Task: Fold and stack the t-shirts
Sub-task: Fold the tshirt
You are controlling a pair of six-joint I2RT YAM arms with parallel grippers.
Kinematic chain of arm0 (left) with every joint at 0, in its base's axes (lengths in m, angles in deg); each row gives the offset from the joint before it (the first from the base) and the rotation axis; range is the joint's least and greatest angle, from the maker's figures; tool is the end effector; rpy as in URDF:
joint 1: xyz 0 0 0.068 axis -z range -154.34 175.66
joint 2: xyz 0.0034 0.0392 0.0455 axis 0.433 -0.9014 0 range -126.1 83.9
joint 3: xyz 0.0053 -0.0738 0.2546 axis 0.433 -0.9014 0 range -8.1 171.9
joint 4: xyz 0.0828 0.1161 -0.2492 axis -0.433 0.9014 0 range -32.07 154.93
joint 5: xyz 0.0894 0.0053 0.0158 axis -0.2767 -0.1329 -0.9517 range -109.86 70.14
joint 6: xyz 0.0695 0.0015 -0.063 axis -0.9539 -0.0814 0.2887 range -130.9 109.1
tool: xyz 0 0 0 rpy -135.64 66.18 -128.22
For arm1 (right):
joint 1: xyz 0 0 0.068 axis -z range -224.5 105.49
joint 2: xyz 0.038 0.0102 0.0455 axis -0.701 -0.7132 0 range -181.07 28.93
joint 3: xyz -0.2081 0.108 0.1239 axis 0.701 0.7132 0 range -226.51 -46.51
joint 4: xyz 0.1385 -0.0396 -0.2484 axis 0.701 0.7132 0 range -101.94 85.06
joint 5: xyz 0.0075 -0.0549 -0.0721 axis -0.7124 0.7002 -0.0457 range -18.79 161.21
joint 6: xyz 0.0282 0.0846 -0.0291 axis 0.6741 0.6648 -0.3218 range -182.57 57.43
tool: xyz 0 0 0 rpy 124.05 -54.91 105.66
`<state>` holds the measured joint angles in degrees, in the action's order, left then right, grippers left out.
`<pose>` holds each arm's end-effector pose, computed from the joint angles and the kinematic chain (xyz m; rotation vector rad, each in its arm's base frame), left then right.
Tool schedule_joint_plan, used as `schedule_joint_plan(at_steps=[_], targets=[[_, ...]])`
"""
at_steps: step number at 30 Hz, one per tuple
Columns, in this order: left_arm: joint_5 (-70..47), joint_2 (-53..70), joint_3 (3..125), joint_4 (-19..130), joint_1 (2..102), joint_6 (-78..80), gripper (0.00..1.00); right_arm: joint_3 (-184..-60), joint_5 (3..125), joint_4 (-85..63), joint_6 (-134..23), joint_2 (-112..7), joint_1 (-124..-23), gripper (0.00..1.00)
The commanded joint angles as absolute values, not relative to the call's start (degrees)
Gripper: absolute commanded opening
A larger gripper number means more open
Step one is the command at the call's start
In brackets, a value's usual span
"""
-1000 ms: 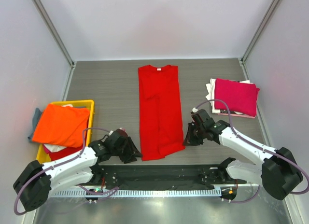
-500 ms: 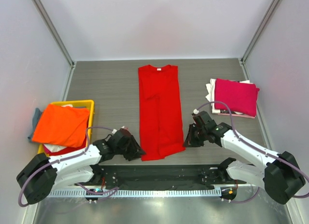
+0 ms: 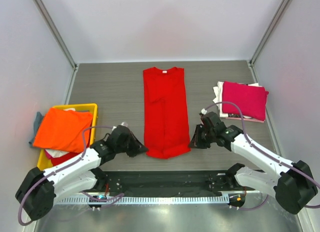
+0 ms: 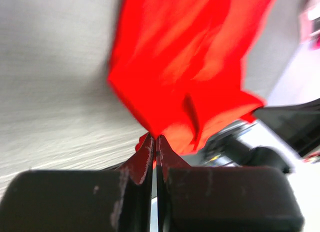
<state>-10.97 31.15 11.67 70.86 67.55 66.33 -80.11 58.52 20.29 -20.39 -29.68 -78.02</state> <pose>0.1667 -0.1672 0.1062 -0.7354 2.5875 -1.0445 0.1927 0.1499 0.1397 0.1172 2.7287 0.7319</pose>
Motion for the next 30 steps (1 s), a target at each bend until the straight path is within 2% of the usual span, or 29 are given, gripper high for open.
schedule_joint_plan(at_steps=[1, 4, 15, 30], targets=[[-7.74, 31.61, 17.03, 72.70, 61.80, 61.88, 0.00, -86.83, 60.74, 19.08, -20.64, -30.56, -77.91, 0.01], [-3.69, 28.63, 18.88, 69.80, 58.28, 61.09, 0.00, -90.70, 61.97, 19.08, -21.35, -34.34, -77.55, 0.01], [-3.68, 9.39, 33.36, 61.98, 51.15, 57.83, 0.00, -103.98, 64.70, 17.24, -24.42, -48.66, -70.79, 0.01], [-1.41, -11.62, 50.17, 59.77, 41.66, 54.14, 0.00, -116.28, 63.74, 11.44, -27.50, -64.49, -63.23, 0.01]])
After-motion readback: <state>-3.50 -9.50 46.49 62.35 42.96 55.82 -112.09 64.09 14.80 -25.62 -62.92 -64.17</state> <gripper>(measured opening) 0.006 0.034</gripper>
